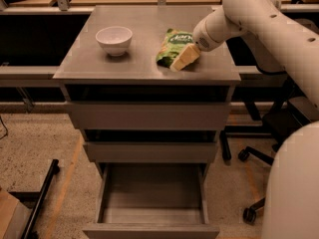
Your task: Place green rice chip bag into bottom drawer
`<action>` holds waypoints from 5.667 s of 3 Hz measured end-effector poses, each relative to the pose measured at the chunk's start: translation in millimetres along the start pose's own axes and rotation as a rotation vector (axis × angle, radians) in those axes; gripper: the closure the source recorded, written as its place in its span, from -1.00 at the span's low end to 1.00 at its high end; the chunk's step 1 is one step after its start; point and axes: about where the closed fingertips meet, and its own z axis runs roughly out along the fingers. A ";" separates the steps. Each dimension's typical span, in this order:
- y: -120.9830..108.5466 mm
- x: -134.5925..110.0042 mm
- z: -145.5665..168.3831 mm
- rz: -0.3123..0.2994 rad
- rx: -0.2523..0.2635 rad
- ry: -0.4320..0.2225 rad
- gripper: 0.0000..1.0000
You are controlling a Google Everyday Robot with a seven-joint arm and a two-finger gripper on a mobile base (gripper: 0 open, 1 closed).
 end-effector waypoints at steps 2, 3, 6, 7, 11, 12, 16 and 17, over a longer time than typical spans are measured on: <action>-36.1 16.7 26.6 0.053 0.045 0.015 -0.65; -39.7 15.9 32.0 0.041 0.051 0.013 -0.19; -19.3 -0.2 14.2 -0.018 0.045 -0.036 1.00; 9.7 -23.6 -17.2 -0.112 0.010 -0.059 1.00; 104.6 -48.2 -91.7 -0.316 -0.087 -0.047 1.00; 143.3 -40.2 -100.2 -0.335 -0.124 -0.048 1.00; 244.0 -49.0 -115.9 -0.431 -0.280 -0.039 1.00; 280.6 -48.3 -110.7 -0.459 -0.374 -0.057 1.00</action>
Offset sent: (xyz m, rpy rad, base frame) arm 0.0599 -0.0314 -0.0186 0.0020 -0.0228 -0.0968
